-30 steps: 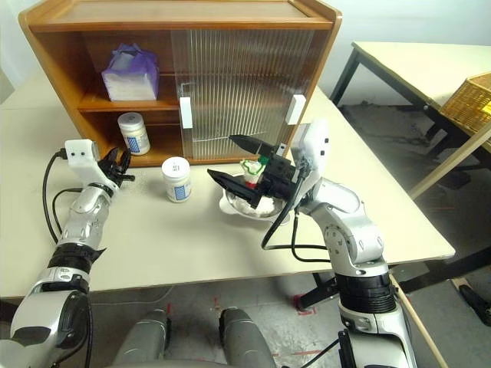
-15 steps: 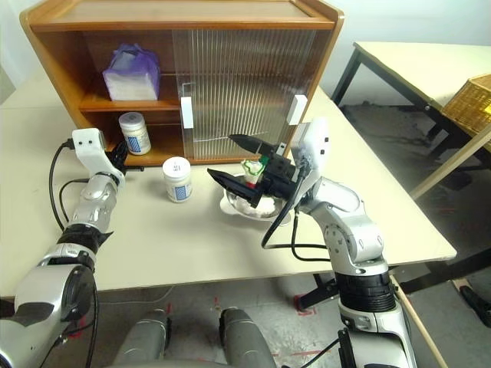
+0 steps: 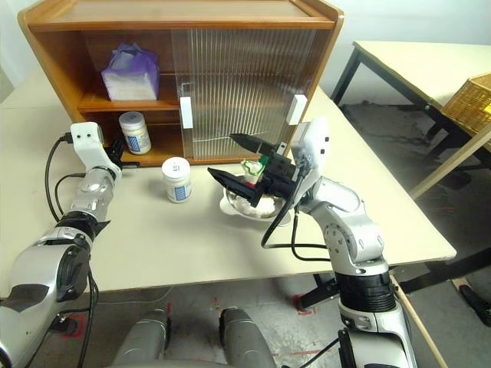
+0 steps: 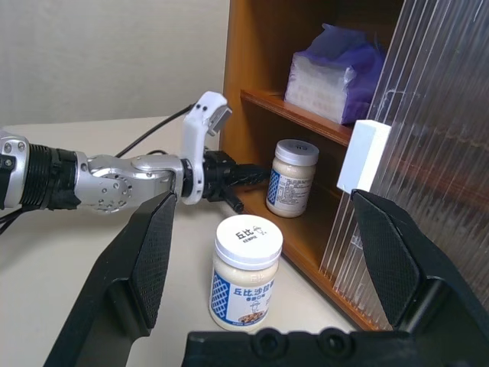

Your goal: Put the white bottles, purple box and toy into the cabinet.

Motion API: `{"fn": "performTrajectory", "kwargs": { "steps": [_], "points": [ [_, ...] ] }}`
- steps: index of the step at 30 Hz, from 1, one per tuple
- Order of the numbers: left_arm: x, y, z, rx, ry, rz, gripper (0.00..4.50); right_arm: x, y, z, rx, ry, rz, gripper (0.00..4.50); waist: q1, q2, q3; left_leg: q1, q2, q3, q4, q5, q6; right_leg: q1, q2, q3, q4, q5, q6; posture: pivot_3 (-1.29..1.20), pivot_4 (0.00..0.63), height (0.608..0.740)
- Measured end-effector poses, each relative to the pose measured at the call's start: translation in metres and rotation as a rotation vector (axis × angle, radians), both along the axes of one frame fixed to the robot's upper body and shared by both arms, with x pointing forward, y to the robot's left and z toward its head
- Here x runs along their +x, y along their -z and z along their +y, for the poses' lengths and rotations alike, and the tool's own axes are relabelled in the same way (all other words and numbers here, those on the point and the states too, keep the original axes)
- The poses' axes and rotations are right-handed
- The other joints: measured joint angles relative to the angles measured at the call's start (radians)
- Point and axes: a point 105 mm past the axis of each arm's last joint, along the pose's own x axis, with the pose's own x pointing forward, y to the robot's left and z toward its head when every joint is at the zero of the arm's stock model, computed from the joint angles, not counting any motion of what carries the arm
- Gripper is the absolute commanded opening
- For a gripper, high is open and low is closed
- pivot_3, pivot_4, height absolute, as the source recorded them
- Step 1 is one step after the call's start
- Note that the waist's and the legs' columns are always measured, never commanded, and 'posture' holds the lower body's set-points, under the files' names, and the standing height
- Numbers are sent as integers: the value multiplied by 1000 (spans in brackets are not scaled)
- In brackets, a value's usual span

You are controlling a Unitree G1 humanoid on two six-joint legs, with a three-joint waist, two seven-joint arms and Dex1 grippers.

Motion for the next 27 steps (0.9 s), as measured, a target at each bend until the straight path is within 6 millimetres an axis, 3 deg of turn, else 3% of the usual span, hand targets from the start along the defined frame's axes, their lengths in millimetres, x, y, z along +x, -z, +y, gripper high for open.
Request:
{"fn": "performTrajectory", "kwargs": {
  "steps": [10, 16, 27],
  "points": [
    [4, 6, -13, -50, 34, 52, 34, 0, -1, -1, -8, 8, -6, 4500, -3, 0, 0, 0, 0, 0, 0, 0, 0, 0, 0, 0, -1, 0, 0, -46, 91, 740],
    [8, -1, -18, -51, 52, 48, 34, -2, -2, -3, -13, 17, -9, 4500, -5, 0, 0, -1, 0, 0, -1, 0, 0, 0, 0, 0, -2, 0, 1, -60, 91, 740],
    [10, -1, -41, -58, 131, 50, 34, -3, 0, -5, -18, 37, -2, 4500, -10, 0, 0, -1, 0, 0, -1, -1, 1, 0, 0, 0, -3, -1, 1, -85, 90, 740]
  ]
}}
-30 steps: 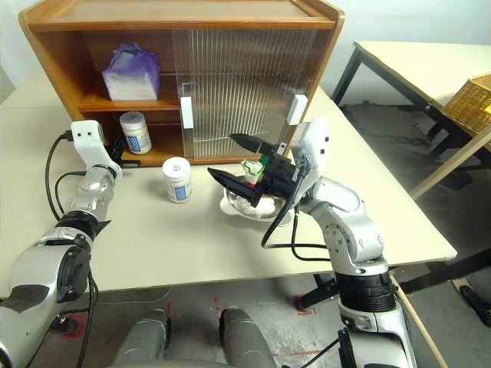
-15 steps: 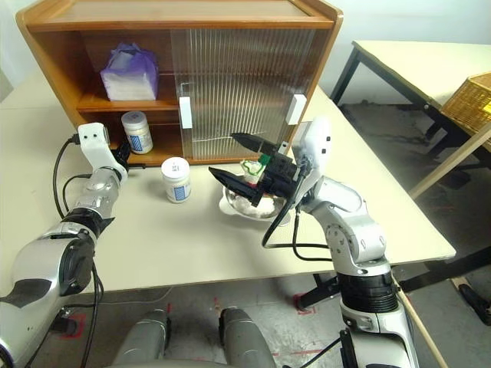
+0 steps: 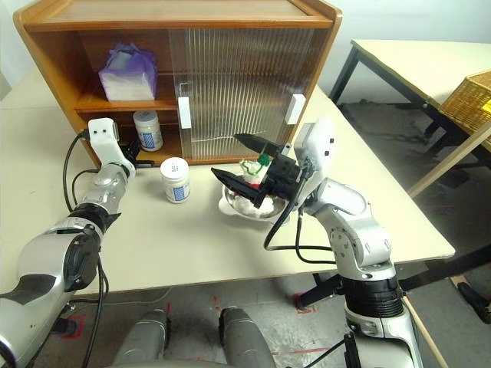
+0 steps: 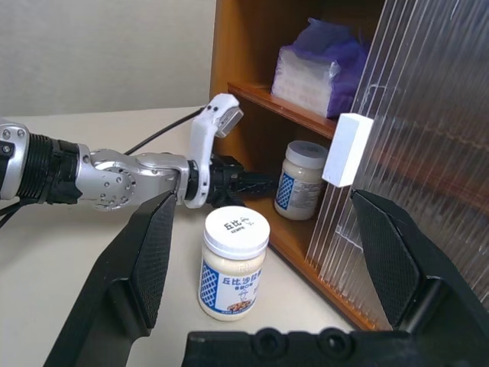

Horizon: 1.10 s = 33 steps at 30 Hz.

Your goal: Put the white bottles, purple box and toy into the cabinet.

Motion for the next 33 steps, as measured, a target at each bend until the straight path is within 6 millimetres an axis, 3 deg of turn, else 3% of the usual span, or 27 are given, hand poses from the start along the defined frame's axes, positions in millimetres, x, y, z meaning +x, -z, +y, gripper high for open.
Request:
{"fn": "performTrajectory", "kwargs": {
  "steps": [17, 27, 33],
  "points": [
    [0, 2, -15, 21, 52, 11, 34, -4, -1, -2, -7, 21, -5, 4500, -21, 0, 0, -1, 0, 0, 0, -1, 2, 0, 0, 0, -4, 0, 0, -119, 81, 740],
    [2, -3, 2, 27, -23, 0, 34, -6, 0, -3, -11, 26, -5, 4500, -35, 0, 0, -2, 0, 0, 0, -2, 4, 0, 0, 0, -6, 0, 0, -134, 73, 740],
    [5, -13, 1, 26, -33, -21, 34, -8, -1, -3, -11, 33, -9, 4500, -40, 0, 0, -2, 0, 1, 0, -2, 4, 1, 0, 0, -6, 0, 1, -158, 69, 740]
  ]
}}
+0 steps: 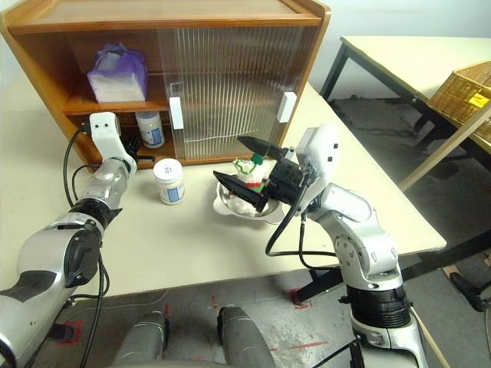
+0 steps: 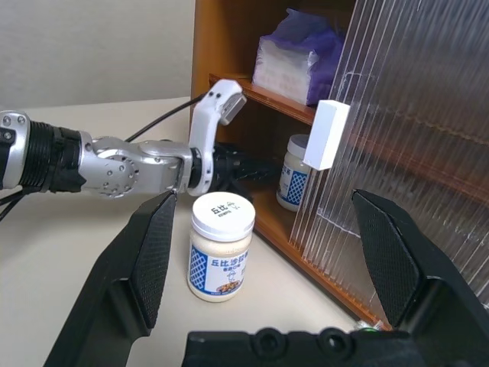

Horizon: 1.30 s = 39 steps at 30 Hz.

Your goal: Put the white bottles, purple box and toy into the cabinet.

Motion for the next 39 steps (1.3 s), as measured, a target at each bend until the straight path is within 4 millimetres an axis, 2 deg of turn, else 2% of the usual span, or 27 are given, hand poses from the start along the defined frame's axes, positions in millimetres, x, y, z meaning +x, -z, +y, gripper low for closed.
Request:
{"fn": "performTrajectory", "kwargs": {
  "steps": [14, 21, 27, 32, 39],
  "points": [
    [0, 5, -8, -4, 42, 37, 34, -3, -3, -8, -2, 55, -10, 4500, -34, 0, 0, 0, 0, 0, 2, 0, 3, 1, 0, 0, 0, 1, 2, -199, 64, 740],
    [0, 4, -4, -3, 32, 36, 34, -3, -3, -9, -1, 59, -10, 4500, -50, 0, 0, 0, 0, 0, 3, 0, 5, 1, 0, 0, 0, 2, 3, -157, 71, 740],
    [-1, -2, 16, -10, -13, -1, 34, -2, -4, -8, 2, 50, -10, 4500, -47, 0, 0, 0, 0, 0, 3, 0, 5, 2, 0, 0, 0, 2, 3, -124, 78, 740],
    [-6, 2, 26, -31, -13, -24, 34, 3, -5, -6, 11, 32, -6, 4500, -37, 0, 0, 0, 0, 0, 3, 0, 5, 2, 0, 0, 0, 2, 3, -84, 82, 740],
    [-18, 11, 20, -46, 132, -52, 34, 7, -2, -3, 19, 3, 11, 4500, -8, 0, 0, 1, 0, 0, 3, 0, 4, 2, 0, 0, 1, 2, 3, -42, 91, 740]
  ]
}}
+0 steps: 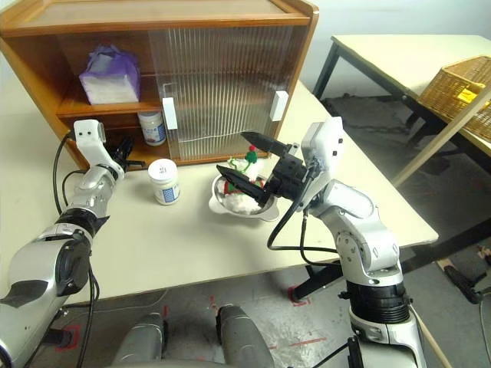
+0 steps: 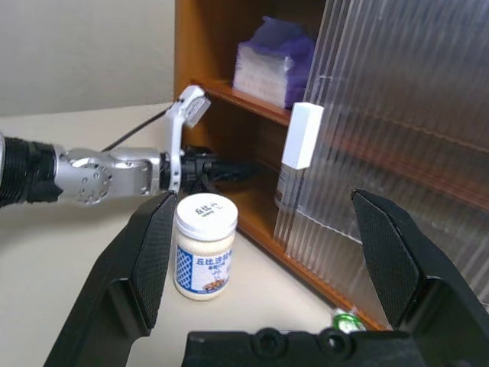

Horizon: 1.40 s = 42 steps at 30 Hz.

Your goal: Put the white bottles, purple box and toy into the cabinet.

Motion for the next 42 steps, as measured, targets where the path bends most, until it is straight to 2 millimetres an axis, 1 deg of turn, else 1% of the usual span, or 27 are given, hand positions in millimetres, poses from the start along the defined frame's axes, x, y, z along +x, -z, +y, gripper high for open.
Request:
{"fn": "performTrajectory", "kwargs": {
  "steps": [3, 6, 9, 11, 14, 16, 18, 22, 25, 30, 35, 42],
  "points": [
    [-8, 8, 2, 17, 52, 0, 669, 1, 1, 4, 1, -21, 6, 4500, 11, 0, 0, 0, 0, 0, 0, 0, 0, 0, 0, 0, 1, 0, 0, -24, 94, 740],
    [-16, 1, 4, 46, 144, -44, 1628, 2, 2, 6, 2, -34, 7, 4500, 23, 0, 0, 0, 0, 0, 0, 0, 0, 0, 0, 0, 2, 0, 0, -9, 96, 740],
    [-29, -10, 11, 85, 266, -88, 2739, 3, 2, 6, 2, -45, 7, 4500, 33, 0, 0, 1, 0, 0, 0, 0, 0, 0, 0, 0, 3, 0, -1, -2, 96, 740],
    [-38, -14, 13, 88, 351, -94, 3448, 3, 2, 7, 2, -47, 7, 4500, 40, 0, 0, 1, 0, 0, 0, 0, -1, -1, 0, 0, 4, 0, -1, 0, 95, 740],
    [-50, -17, 10, 98, 473, -95, 4445, 3, 2, 8, 5, -54, 8, 4500, 50, 0, 0, 1, 0, -1, 0, 0, -1, -1, 0, 0, 4, 0, -1, 2, 93, 740],
    [-63, -14, 12, 157, 578, -72, 4482, 4, 2, 8, 6, -57, 7, 4500, 52, 0, 0, 1, 1, -1, 0, -1, -2, -3, 0, 0, 6, 0, -1, -1, 90, 740],
    [-73, -11, 11, 162, 670, -50, 4482, 4, 2, 8, 5, -57, 5, 4500, 54, 1, 0, 0, 1, -2, 0, -1, -2, -4, -1, 1, 6, 0, -2, -5, 88, 740],
    [-88, 0, -1, 180, 834, 4, 4482, 4, 2, 8, 7, -61, 1, 4500, 55, 1, -1, -1, 1, -3, -1, -1, -3, -6, -2, 1, 7, 0, -2, -16, 83, 740],
    [-96, 7, -9, 192, 920, 33, 4482, 4, 2, 8, 7, -60, 0, 4500, 52, 1, -1, -2, 2, -4, -1, -1, -4, -8, -4, 1, 7, 0, -2, -32, 78, 740],
    [-98, 14, -19, 198, 955, 24, 4482, 4, 1, 8, 8, -54, -6, 4500, 50, 4, -3, -4, 1, -3, -2, -1, -4, -10, -4, 1, 7, -1, -2, -40, 75, 740],
    [-98, 21, -33, 199, 989, 26, 4482, 3, 1, 6, 3, -42, -8, 4500, 48, 4, -3, -6, 1, -3, -2, -1, -3, -12, -5, 1, 7, -1, -2, -64, 67, 740],
    [-87, 20, -48, 180, 978, 4, 4482, 2, 0, 3, -5, -21, -16, 4500, 40, 4, -5, -6, 1, -2, -1, 0, -2, -11, -4, 0, 7, 0, -1, -87, 62, 740]
  ]
}}
